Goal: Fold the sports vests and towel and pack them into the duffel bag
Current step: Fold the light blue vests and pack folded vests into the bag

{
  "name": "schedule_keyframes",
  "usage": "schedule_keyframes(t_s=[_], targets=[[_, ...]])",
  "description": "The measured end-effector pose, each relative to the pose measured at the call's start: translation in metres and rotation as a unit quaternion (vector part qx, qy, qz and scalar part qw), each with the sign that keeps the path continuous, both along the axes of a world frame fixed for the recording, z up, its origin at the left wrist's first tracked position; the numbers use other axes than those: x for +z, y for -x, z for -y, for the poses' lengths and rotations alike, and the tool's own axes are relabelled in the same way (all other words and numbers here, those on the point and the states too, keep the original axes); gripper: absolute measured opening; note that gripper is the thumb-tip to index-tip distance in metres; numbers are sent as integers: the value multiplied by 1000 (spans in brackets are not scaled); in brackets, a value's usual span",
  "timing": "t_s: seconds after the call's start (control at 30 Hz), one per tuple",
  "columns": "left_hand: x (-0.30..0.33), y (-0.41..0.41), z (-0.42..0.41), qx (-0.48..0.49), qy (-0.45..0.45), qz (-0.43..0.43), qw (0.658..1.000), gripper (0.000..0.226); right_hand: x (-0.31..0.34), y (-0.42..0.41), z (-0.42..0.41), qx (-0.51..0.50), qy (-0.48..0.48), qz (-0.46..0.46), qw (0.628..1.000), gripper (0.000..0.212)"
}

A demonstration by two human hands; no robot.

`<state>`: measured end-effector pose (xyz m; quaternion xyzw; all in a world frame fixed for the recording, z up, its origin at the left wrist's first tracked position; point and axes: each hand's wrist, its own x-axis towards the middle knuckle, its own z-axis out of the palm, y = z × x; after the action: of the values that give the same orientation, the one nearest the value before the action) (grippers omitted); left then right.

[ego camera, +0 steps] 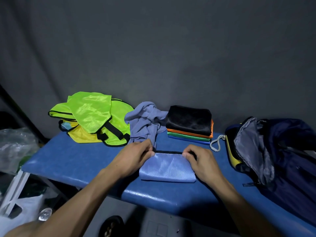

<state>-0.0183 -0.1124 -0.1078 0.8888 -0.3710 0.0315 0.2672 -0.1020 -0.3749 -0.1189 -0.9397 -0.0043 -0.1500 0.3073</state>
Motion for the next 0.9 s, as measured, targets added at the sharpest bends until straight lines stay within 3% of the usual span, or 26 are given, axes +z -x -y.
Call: schedule_keyframes(t_s=[0.17, 0.3, 0.57, 0.7, 0.9], targets=[[-2, 1, 1, 14, -14, -20, 1000, 19, 10, -6, -1, -17, -1, 18, 1000, 14], [-4, 1, 0, 17, -11, -19, 1000, 20, 18, -7, -5, -26, -31, -60, 997, 20], [-4, 2, -1, 6, 29, -14, 999, 21, 8, -18, -23, -112, -180, -89, 973, 22], [-5, -4, 1, 50, 78, -72, 993, 21, 5, -20, -27, -156, -116, -104, 975, 22], [-10, -17, 5, 89, 7, -83, 993, 23, 6, -25, -33, -157, 16, -117, 981, 22]])
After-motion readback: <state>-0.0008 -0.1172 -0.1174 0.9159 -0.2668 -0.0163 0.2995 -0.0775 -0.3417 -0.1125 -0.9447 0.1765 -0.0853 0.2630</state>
